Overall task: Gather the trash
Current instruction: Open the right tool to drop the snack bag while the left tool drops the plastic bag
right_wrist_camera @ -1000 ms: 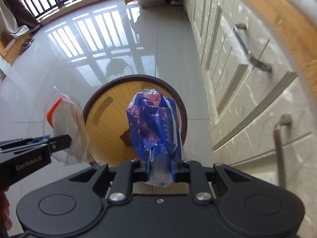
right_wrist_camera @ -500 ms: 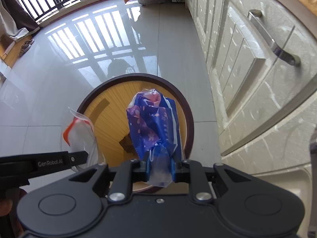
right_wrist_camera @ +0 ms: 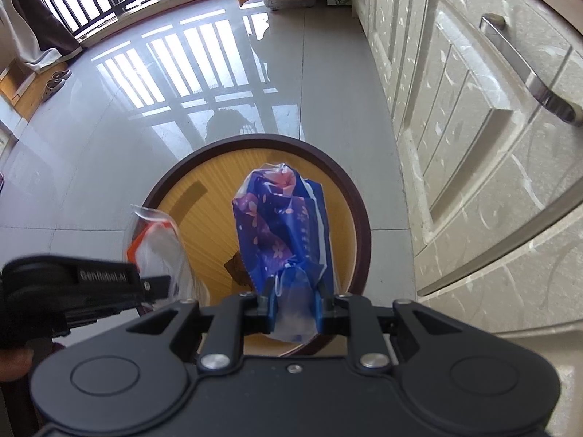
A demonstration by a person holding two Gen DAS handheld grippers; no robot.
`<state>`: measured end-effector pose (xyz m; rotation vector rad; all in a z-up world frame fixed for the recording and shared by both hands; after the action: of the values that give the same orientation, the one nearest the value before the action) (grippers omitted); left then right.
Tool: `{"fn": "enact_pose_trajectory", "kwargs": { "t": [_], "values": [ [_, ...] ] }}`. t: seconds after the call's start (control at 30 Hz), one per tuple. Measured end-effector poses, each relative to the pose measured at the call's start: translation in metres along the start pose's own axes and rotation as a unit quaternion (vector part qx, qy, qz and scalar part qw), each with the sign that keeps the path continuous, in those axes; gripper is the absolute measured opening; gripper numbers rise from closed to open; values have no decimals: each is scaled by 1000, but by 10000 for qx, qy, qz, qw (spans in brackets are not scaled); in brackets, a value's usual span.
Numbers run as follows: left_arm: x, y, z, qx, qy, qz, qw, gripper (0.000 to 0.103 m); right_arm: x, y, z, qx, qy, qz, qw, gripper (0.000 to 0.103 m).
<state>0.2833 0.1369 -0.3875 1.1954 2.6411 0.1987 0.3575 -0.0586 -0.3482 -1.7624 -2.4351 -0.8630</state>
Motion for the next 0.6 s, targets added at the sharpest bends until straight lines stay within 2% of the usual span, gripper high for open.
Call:
{"fn": "enact_pose_trajectory", "kwargs": {
  "t": [0.1, 0.2, 0.27, 0.3, 0.33, 0.43, 0.53, 0.6],
  "values": [
    [-1, 1, -1, -40, 86, 132, 9999, 21, -1, 0, 1, -20, -13, -32, 10000, 20],
    [-1, 1, -1, -27, 93, 231, 9997, 27, 2, -1, 0, -63, -7, -82, 9999, 21],
    [-2, 1, -3, -104, 164, 400, 9990, 37, 2, 0, 0, -109, -20, -106, 9999, 23],
    [-2, 2, -4, -149, 194, 504, 9984, 37, 2, 0, -1, -159, -36, -105, 9998, 25],
    [-2, 2, -5, -187, 230, 619, 9976, 37, 1, 1, -2, -233, -43, -94, 9997, 34],
    [-3, 1, -7, -273, 345, 906, 9949, 37, 0, 3, -4, -392, -20, -48, 9992, 38],
    [-2, -1, -10, -335, 406, 1087, 9927, 37, -1, 5, -5, -399, -12, 53, 9992, 58],
    [-3, -2, -11, -359, 439, 1196, 9912, 37, -1, 3, -4, -349, -20, 61, 9994, 63]
  ]
}}
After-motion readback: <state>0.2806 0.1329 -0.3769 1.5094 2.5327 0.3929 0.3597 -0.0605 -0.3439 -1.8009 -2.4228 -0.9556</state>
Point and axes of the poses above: each gripper's, at about its wrist camera, not at the fingertips, and z roughly the way its jaws point, x to its left, y to its top, the point moved 5 cm from there along z, roughly the way its jaws point, and after that the axes turned 12 degrees about y, right-handed, at the moved point
